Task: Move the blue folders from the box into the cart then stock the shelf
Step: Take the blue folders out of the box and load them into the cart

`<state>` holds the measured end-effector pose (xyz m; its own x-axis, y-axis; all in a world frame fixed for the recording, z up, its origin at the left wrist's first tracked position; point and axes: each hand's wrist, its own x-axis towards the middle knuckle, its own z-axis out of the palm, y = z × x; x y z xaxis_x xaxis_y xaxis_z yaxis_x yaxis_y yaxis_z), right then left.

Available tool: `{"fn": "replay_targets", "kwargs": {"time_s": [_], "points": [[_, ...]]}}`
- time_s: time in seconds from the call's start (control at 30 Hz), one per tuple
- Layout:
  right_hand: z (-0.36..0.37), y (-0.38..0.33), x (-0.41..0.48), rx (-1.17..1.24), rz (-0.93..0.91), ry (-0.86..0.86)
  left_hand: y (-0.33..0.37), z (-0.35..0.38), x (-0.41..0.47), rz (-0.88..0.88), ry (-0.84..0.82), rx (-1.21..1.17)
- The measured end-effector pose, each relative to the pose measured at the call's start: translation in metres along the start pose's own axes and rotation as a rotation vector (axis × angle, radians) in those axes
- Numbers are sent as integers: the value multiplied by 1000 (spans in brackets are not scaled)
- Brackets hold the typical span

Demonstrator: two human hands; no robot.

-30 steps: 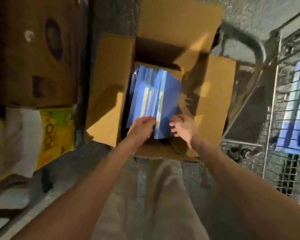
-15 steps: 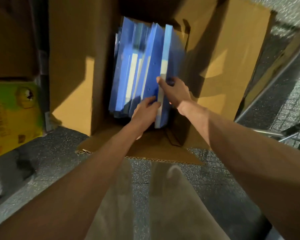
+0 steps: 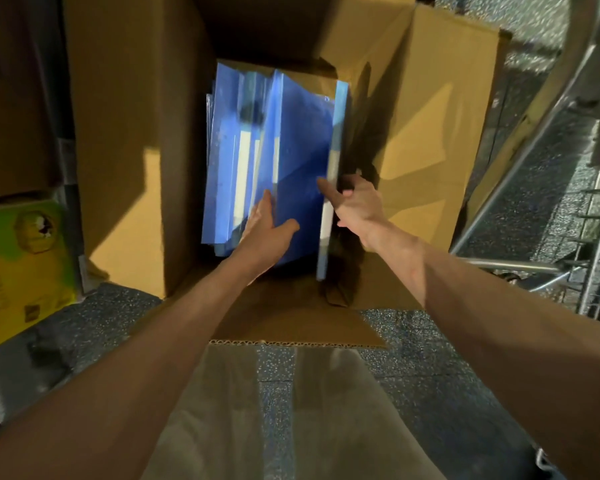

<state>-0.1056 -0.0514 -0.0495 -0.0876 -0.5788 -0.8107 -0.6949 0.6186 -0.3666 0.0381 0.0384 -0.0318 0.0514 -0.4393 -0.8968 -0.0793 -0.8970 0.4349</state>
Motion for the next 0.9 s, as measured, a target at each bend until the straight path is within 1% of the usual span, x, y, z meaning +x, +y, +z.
{"fn": "replay_targets", "kwargs": {"time_s": [0.07, 0.13, 0.23, 0.33, 0.43, 0.53, 0.77, 0.83, 0.9], "points": [[0, 1, -3, 26, 19, -18, 6, 3, -5, -30, -25, -122], [1, 0, -6, 37, 31, -41, 8, 6, -10, -98, -104, -202], [4, -4, -6, -18, 44, -26, 5, 9, -15, -148, -255, -136], [8, -2, -3, -110, 30, 67, 8, 17, -14, -141, -319, -116], [12, 5, -2, -137, -20, 60, 11, 21, -11, -128, -277, -94], [15, 3, -5, -119, -16, 21, 9, 17, -9, -158, -213, -66], [-1, 9, -17, -108, -5, 23, 4, -5, -19, -150, -149, 9], [-7, 11, -27, -103, -7, 1, 7, -9, -26, -138, -95, 33], [-16, 8, -44, -107, -31, -24, 13, -13, -38, -95, 7, 144]]}}
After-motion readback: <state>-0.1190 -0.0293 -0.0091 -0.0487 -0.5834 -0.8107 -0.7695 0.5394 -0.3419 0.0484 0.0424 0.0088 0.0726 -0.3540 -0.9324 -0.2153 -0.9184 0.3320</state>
